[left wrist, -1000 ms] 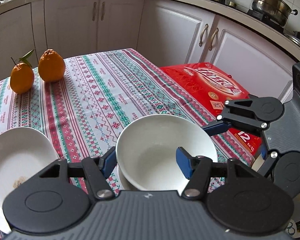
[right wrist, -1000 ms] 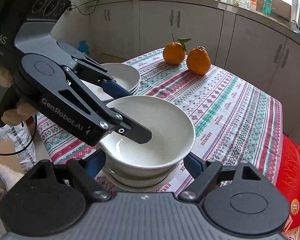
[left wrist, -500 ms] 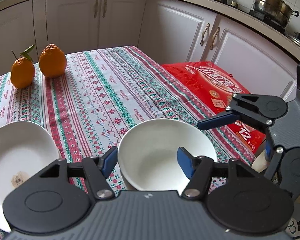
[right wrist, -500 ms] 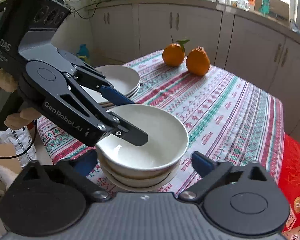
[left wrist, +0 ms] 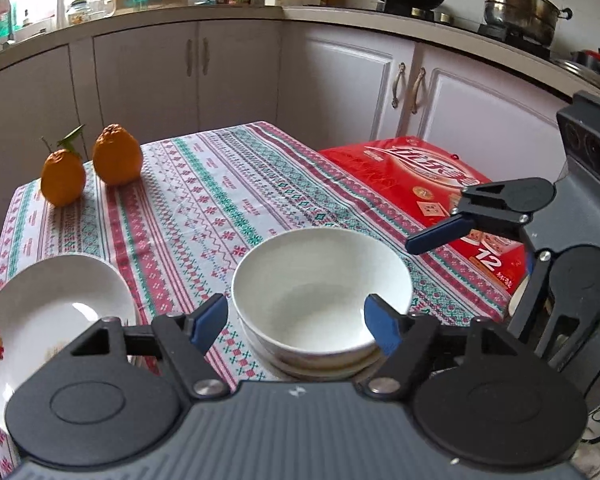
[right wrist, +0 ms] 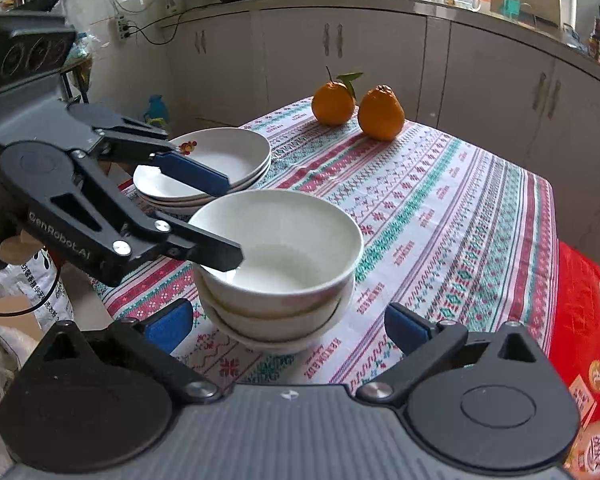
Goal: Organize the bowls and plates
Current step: 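Grip the stacked bowls from both sides with both grippers, then lift the bowl stack with both grippers and carry it over the plate stack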
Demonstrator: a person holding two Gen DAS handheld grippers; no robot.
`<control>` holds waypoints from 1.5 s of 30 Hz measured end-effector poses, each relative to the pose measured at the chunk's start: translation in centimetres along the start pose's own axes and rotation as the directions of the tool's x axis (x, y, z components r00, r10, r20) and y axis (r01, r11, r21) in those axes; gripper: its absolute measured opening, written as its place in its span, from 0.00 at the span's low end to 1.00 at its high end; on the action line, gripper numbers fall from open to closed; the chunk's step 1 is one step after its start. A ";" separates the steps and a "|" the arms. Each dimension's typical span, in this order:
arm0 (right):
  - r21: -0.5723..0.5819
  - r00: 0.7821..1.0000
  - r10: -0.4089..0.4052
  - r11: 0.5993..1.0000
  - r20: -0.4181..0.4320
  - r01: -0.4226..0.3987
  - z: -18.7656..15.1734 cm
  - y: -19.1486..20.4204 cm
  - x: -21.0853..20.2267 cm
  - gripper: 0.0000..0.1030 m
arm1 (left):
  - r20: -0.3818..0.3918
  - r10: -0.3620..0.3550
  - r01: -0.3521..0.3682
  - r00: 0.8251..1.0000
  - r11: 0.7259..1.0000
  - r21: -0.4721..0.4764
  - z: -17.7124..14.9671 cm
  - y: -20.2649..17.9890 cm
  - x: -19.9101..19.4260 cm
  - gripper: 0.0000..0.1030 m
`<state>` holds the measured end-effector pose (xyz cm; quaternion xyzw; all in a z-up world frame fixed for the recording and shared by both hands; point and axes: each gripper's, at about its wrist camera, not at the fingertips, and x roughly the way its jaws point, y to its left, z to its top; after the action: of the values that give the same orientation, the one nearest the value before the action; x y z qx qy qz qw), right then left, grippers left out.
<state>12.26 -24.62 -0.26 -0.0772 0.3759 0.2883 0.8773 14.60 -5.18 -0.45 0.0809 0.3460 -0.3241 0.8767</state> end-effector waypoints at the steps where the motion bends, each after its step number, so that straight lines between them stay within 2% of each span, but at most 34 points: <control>1: 0.002 1.000 -0.003 1.000 -0.003 0.003 -0.1 0.0 0.0 1.00 | -0.002 -0.003 0.003 1.000 1.000 -0.006 -0.1 0.1 0.0 0.73; 4: -0.001 1.000 -0.014 1.000 -0.013 0.014 -0.4 0.1 0.0 1.00 | -0.002 0.002 -0.002 1.000 1.000 -0.010 -0.1 0.3 -0.3 0.73; 8: -0.036 0.999 -0.032 0.999 -0.038 0.030 -0.9 0.1 0.3 1.00 | 0.024 -0.002 0.001 1.000 1.000 0.023 -0.3 0.5 -1.9 0.87; 10: -0.073 0.997 -0.048 0.996 -0.059 0.044 -1.2 0.3 0.8 1.00 | 0.019 -0.009 0.008 1.000 0.999 0.047 -0.7 0.6 -2.7 0.89; 15: -0.163 0.993 -0.067 0.985 -0.100 0.050 -1.5 0.6 2.3 1.00 | -0.076 -0.041 0.049 0.996 0.993 0.103 -2.5 1.1 -2.3 0.89; 21: -0.244 0.989 -0.050 0.970 -0.139 0.014 -0.8 0.3 4.5 1.00 | -0.176 -0.042 0.065 0.984 0.989 0.130 -3.4 1.9 2.2 0.88; 25: -0.303 0.985 -0.025 0.953 -0.170 -0.028 -0.2 -0.1 5.8 1.00 | -0.217 -0.072 0.111 0.974 0.978 0.175 -3.2 1.8 4.5 0.88; 29: -0.371 0.976 0.023 0.923 -0.218 -0.104 0.4 -0.2 6.8 1.00 | -0.245 -0.104 0.166 0.964 0.955 0.248 -2.9 1.4 5.8 0.88; 35: -0.438 0.962 0.096 0.875 -0.256 -0.205 1.5 -0.4 7.0 0.99 | -0.251 -0.136 0.226 0.959 0.897 0.380 -2.2 1.1 6.1 0.87; 42: -0.450 0.945 0.150 0.850 -0.290 -0.273 2.5 -1.0 8.0 0.98 | -0.285 -0.199 0.294 0.938 0.890 0.348 -1.5 1.6 6.7 0.83; 45: -0.435 0.934 0.178 0.847 -0.309 -0.305 2.7 -1.2 8.2 0.93 | -0.295 -0.217 0.314 0.931 0.887 0.340 -1.4 1.7 6.5 0.81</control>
<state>19.10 -21.00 -4.21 -0.2785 0.4106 0.4682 0.7312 18.42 -6.66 -5.94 0.2411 0.3913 -0.4900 0.7406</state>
